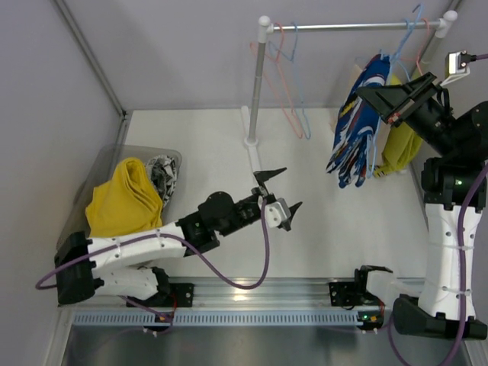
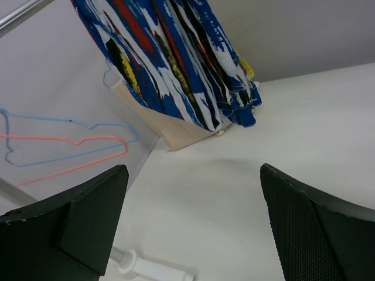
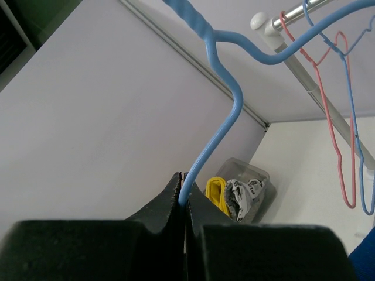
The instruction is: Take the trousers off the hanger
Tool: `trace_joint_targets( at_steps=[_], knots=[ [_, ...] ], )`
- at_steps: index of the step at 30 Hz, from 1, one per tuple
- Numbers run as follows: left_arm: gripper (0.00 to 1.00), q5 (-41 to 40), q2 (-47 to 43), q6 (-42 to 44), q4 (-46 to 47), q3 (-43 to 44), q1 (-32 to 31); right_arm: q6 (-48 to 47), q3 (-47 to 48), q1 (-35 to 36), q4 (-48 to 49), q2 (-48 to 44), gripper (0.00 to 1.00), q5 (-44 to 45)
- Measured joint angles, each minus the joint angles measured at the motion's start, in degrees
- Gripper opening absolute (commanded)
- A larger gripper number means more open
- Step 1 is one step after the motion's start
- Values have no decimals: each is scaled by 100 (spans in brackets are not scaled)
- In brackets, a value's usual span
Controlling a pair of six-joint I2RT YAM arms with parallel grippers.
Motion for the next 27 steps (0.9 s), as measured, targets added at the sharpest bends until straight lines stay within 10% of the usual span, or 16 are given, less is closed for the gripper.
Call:
trace_joint_targets(
  at_steps=[14, 27],
  knots=[
    [98, -459, 2732, -46, 2889, 192, -330, 96, 229, 0, -184, -37, 0, 188],
    [76, -623, 3908, 177, 4275, 1062, -262, 35, 267, 0, -249, -214, 0, 162]
  ],
)
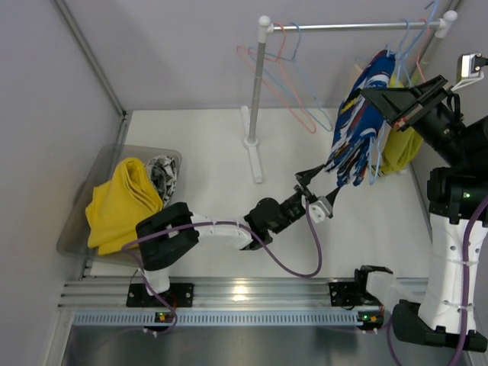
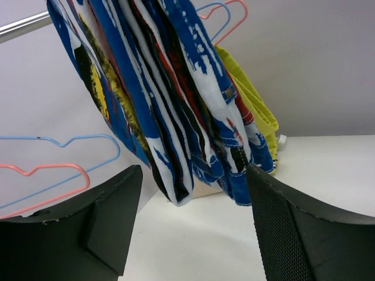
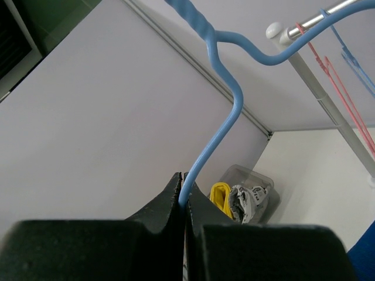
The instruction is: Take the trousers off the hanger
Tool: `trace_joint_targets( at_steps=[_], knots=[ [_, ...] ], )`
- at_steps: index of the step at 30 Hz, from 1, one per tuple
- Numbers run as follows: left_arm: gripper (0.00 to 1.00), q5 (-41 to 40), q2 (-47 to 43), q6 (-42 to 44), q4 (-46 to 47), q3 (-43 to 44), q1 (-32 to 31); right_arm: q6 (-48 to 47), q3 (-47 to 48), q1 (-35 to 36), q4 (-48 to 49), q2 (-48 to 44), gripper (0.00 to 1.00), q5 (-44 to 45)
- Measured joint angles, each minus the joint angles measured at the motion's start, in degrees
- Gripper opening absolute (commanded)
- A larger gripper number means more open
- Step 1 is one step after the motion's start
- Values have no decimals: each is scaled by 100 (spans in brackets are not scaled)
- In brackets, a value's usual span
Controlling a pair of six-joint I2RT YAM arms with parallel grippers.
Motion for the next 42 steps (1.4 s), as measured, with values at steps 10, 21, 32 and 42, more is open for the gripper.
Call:
trace_joint_targets(
  at_steps=[10, 21, 32, 42],
  knots=[
    [66, 13, 66, 254, 210, -138, 44, -70, 0, 0, -39, -275, 0, -168],
    [65, -26, 595, 494, 317, 216, 186, -103, -59, 0, -109, -387, 0, -308],
    [68, -214, 758, 570, 350, 946, 181, -278, -518, 0, -190, -879, 0, -391],
    [72, -256, 584, 516, 282, 627, 153, -254, -566, -2, -238, -815, 0, -446]
  ],
)
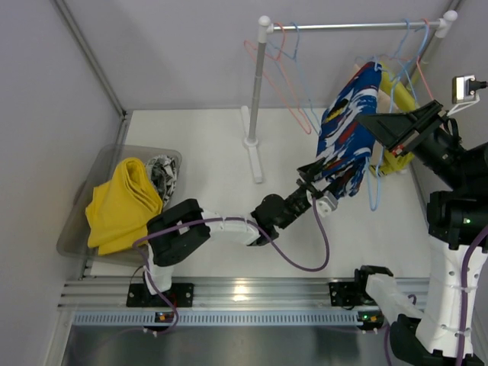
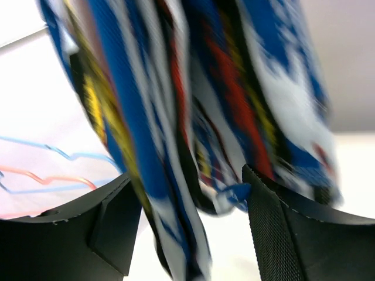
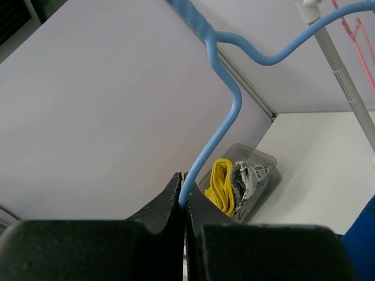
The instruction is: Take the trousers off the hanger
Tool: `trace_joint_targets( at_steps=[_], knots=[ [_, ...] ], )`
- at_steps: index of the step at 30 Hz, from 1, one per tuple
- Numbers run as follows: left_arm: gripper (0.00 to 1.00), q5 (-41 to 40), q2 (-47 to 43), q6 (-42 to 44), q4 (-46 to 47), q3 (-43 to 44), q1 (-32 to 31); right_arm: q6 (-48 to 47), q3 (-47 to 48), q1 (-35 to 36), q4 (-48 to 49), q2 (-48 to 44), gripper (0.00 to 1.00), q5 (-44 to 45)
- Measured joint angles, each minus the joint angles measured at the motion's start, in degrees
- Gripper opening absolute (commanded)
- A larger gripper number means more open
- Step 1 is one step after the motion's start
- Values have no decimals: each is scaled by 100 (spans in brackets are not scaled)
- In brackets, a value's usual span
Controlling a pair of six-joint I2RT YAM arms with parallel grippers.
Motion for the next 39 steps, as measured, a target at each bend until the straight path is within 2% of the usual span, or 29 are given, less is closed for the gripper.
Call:
trace_joint_targets(
  at_steps=[5, 11, 21, 30, 39],
  knots=[
    [76, 28, -236, -98, -55, -776, -46, 35, 225, 2, 7, 212, 0, -9],
    [76, -81, -271, -94, -107, -962, -63, 76, 264, 2, 22, 256, 0, -9],
    [75, -221, -269, -15, -98, -463, -46, 127, 262, 2, 22, 251, 0, -31],
    [70, -203, -251, 70, -96, -391, 39, 109, 234, 2, 33, 177, 0, -46],
    [71, -205, -50, 72, -256, 164, 81, 153, -201, 0, 146, -92, 0, -68]
  ],
)
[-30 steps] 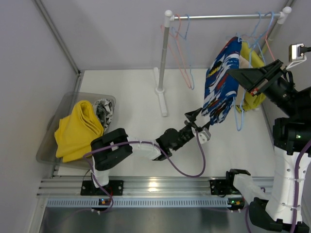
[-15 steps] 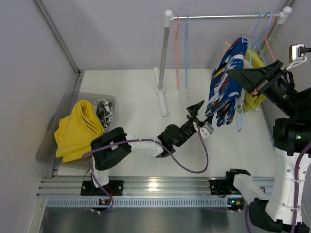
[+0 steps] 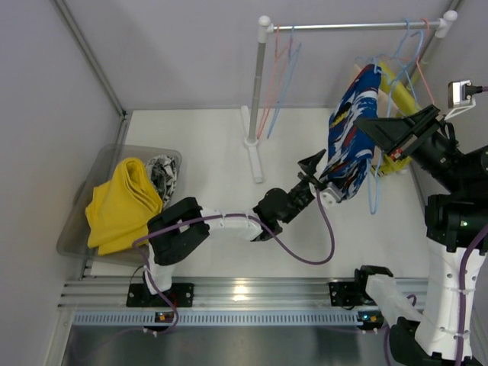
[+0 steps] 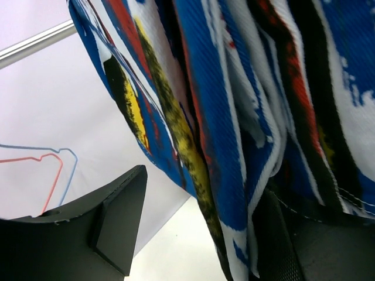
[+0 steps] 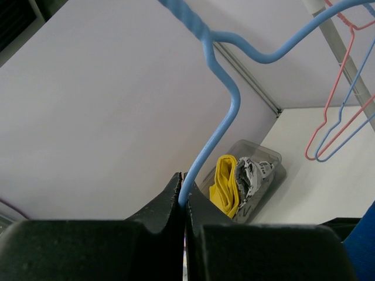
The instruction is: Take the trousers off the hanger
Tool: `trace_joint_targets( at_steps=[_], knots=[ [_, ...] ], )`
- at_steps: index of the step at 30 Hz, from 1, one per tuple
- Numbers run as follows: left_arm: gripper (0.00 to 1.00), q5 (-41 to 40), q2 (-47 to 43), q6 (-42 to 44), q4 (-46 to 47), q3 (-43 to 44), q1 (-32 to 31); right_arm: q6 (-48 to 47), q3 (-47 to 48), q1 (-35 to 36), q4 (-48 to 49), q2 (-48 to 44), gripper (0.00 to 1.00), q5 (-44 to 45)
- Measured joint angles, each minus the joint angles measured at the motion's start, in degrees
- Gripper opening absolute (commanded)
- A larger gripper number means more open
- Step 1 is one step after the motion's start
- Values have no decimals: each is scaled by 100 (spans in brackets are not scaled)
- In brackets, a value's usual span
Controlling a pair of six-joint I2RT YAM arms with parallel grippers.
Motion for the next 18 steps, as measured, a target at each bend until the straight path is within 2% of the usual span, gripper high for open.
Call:
trace_joint_targets(
  at_steps=[9, 14, 18],
  knots=[
    [71, -87, 136, -2, -247, 575, 0, -17, -192, 0, 28, -188, 0, 37],
    [80, -149, 136, 0, -308, 638, -48, 2, -264, 0, 4, -221, 0, 118],
    [80, -144, 127, 2, -302, 476, -173, 142, -264, 0, 55, -164, 0, 173]
  ],
)
